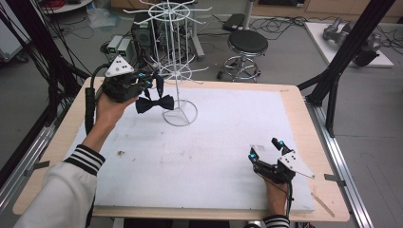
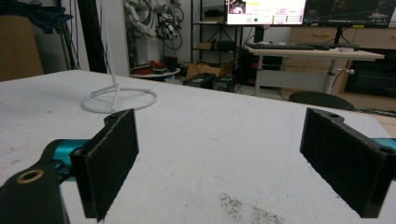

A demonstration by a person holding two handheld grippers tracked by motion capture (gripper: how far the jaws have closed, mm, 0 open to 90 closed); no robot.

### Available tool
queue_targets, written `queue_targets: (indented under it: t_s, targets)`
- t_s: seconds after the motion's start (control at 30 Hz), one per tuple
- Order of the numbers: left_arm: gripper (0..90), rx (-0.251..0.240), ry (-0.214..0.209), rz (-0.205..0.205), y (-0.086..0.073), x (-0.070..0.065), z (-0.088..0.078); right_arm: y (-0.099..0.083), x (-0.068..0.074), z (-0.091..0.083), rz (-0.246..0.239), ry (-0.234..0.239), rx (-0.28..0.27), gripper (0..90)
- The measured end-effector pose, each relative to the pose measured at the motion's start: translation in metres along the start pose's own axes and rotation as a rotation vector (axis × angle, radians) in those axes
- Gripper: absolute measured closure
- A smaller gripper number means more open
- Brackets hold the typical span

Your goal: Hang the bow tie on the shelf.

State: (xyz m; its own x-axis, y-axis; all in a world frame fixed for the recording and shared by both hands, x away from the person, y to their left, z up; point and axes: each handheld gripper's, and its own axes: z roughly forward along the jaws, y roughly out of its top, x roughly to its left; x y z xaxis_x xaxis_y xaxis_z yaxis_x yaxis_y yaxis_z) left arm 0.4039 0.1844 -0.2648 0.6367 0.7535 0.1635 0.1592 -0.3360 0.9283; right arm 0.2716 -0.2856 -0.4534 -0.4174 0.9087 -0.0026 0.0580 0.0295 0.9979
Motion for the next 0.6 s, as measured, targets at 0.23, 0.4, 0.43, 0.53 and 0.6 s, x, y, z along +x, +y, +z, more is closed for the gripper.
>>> queue_targets:
  t_s: [0.23,0.4,0.43,0.53,0.6]
  targets:
    - [82.2,0.005,0.006,-0.001,0.004,0.000,0.005,0.000,0.000,0.000,0.003,-0.002,0.001,10.7]
    - [82.2,0.008,0.003,0.000,0.007,-0.003,0.009,0.000,0.000,0.000,0.002,-0.001,0.001,10.7]
    - [82.2,0.012,0.002,0.001,0.007,-0.003,0.010,0.000,0.000,0.000,0.003,0.000,0.001,10.7]
    - [82.1,0.017,-0.004,0.001,0.009,-0.004,0.012,0.000,0.000,0.000,0.002,-0.001,0.000,10.7]
    - [81.9,0.024,-0.007,-0.003,0.009,-0.005,0.014,0.000,0.000,0.000,0.004,-0.001,0.001,10.7]
